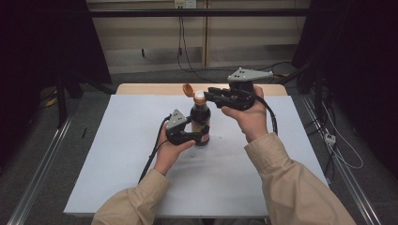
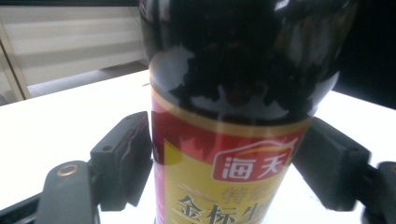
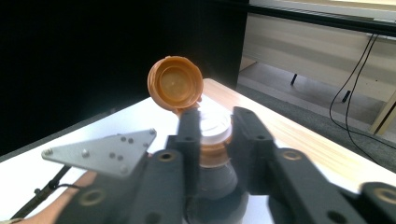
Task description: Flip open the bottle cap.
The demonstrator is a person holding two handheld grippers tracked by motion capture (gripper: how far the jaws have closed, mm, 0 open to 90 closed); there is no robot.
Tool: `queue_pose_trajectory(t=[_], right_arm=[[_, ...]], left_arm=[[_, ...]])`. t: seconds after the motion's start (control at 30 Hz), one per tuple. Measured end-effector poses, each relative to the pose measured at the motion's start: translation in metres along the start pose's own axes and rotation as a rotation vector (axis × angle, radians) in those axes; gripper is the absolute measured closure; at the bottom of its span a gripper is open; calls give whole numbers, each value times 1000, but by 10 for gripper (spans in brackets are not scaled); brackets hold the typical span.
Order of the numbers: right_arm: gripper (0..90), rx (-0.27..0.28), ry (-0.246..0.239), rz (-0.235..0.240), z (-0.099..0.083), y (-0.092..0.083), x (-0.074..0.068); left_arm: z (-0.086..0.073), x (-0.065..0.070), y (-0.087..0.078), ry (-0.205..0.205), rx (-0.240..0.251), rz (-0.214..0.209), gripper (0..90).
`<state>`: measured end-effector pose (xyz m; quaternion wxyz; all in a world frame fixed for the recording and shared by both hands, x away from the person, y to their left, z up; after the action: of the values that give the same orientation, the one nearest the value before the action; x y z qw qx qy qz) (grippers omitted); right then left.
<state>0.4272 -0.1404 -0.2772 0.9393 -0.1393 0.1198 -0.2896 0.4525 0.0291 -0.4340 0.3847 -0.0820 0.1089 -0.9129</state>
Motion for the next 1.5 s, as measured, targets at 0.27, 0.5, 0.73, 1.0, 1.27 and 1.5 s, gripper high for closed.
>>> queue_pose_trajectory(t=[0.27, 0.5, 0.73, 1.0, 1.27, 1.5], right_arm=[[419, 5, 16, -31, -8, -3, 1], [311, 21, 38, -56, -18, -6, 5], [249, 16, 29, -56, -27, -5, 6], [246, 28, 46, -52, -36, -11, 7], [246, 36, 57, -47, -47, -16, 9], [243, 33, 55, -43, -56, -20, 8]], left_arm=[[8, -5, -12, -24, 2, -11, 137], [10, -6, -19, -17, -32, -15, 74], [11, -2, -26, 99, -82, 58, 37], [12, -6, -37, 90, -127, 47, 25], [19, -10, -55, 52, -71, 40, 25], [13, -20, -71, 10, -71, 37, 28]])
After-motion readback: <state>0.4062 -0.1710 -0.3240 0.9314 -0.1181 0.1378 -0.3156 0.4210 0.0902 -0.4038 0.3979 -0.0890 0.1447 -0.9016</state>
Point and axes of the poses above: each handheld gripper's, and its own axes: y roughly forward along the jaws, z roughly out of its top, x roughly to its right, the point moved 3 cm from there along y, roughly forward along the jaws, and after that the axes turned 11 degrees about z, right-handed, at the moved point
